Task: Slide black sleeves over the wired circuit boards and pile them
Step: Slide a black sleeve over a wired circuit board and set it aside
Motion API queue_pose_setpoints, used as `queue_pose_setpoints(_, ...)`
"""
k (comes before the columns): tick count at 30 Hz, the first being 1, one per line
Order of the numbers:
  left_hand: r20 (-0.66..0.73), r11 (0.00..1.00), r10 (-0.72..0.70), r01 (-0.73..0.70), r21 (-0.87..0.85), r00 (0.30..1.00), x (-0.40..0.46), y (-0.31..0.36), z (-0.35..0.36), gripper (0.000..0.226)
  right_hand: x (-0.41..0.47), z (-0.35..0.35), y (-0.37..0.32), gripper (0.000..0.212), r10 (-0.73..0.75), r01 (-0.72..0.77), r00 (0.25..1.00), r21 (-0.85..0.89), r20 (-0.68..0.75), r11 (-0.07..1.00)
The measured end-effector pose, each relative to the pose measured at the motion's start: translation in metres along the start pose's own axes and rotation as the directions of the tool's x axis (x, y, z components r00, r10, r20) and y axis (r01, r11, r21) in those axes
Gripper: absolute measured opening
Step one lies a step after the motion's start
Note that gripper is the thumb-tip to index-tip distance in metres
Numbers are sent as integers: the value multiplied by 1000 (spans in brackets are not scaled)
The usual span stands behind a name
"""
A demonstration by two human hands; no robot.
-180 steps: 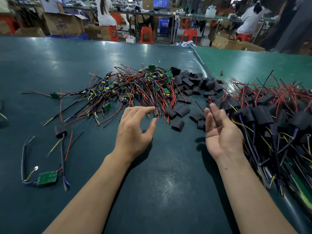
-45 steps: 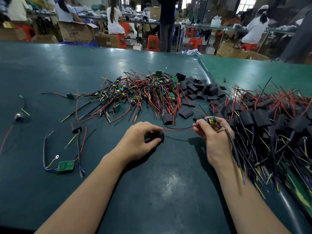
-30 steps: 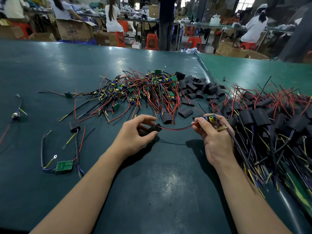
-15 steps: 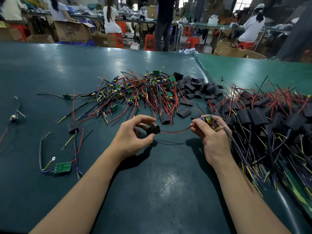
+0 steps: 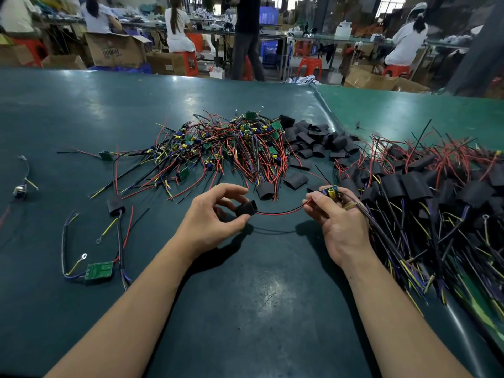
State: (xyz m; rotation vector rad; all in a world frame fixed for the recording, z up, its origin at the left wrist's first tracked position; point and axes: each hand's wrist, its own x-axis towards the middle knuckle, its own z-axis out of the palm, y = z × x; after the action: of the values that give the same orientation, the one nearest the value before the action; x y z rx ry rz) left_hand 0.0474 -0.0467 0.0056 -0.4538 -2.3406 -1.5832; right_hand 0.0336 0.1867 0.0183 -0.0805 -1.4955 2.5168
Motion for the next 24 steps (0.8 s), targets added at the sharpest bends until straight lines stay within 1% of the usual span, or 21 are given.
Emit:
queue_pose_setpoints(6, -40, 1000, 14, -15, -25, 999, -1, 3, 1, 43, 2, -1, -3, 18, 43, -38, 998, 96, -46, 995)
queue_pose_setpoints(8, -31, 1000, 9, -10, -20, 999, -1, 2, 0, 46, 2, -2, -4, 18, 60, -52, 997, 129, -52, 990)
queue_pose_setpoints(11, -6, 1000, 0, 0, 3, 1000, 0, 1, 0, 49, 3, -2, -4, 17, 63, -57, 997, 133, -47, 989)
queue_pose_setpoints(20, -43, 999, 40, -40, 19, 998, -3, 5, 0, 45, 0, 1, 5, 21, 5, -7, 999, -44, -47, 999)
queue_pose_setpoints(22, -20, 994, 63, -61, 92, 998, -4, 5, 1, 47, -1, 1, 6, 28, -30, 24, 998, -110, -54, 994)
queue_pose_setpoints(24, 17, 972, 125, -126, 201, 992, -6, 7, 3, 45, -3, 2, 8, 35, -68, 65, 998, -203, -6, 977)
